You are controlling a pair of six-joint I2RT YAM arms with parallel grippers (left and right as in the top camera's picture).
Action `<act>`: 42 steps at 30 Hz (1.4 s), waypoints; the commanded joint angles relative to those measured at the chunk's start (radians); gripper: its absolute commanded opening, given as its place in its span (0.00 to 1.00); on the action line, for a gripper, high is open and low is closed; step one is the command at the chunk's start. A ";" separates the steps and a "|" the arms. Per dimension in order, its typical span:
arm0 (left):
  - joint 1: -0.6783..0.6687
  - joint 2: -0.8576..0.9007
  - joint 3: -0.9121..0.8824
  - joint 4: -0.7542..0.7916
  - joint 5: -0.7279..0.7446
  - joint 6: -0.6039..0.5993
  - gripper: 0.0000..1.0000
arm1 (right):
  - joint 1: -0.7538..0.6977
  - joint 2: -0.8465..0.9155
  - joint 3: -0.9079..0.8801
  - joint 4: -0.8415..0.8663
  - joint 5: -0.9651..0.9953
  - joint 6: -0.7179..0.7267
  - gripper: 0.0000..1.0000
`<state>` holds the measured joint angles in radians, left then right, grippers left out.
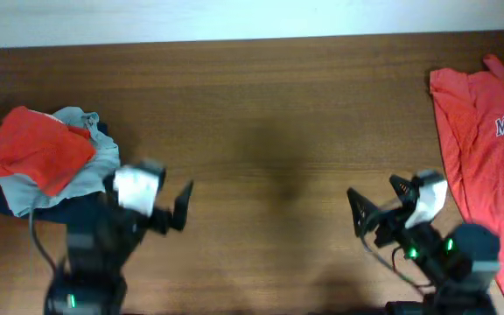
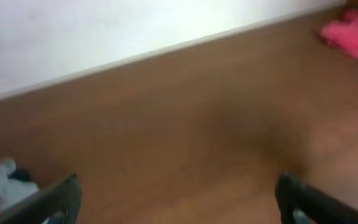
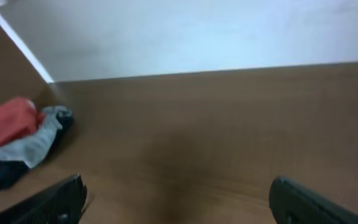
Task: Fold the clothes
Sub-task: 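Reach the right gripper to the orange T-shirt's edge and grasp it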
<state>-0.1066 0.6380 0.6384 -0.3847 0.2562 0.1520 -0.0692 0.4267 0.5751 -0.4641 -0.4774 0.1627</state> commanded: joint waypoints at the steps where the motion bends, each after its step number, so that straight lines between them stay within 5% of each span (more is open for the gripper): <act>1: -0.004 0.316 0.314 -0.168 0.009 -0.008 0.99 | 0.002 0.235 0.212 -0.147 0.035 0.011 0.99; 6: -0.004 0.582 0.554 -0.326 0.046 0.004 0.99 | 0.002 0.581 0.510 -0.383 0.014 0.010 0.99; 12: -0.004 0.649 0.560 -0.321 0.129 -0.005 0.99 | -0.035 0.850 0.675 -0.402 0.125 -0.037 0.98; 23: -0.004 0.655 0.560 -0.331 0.125 -0.005 0.99 | -0.401 1.379 1.153 -0.494 0.294 0.076 0.99; 36: -0.004 0.656 0.559 -0.353 0.121 -0.005 0.99 | -0.634 1.776 1.163 -0.252 0.015 0.086 0.98; 42: -0.004 0.656 0.559 -0.354 0.121 -0.005 0.99 | -0.629 1.847 1.163 -0.169 -0.047 0.086 0.82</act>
<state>-0.1093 1.2907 1.1786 -0.7387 0.3668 0.1555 -0.7078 2.2536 1.7267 -0.6590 -0.4557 0.2443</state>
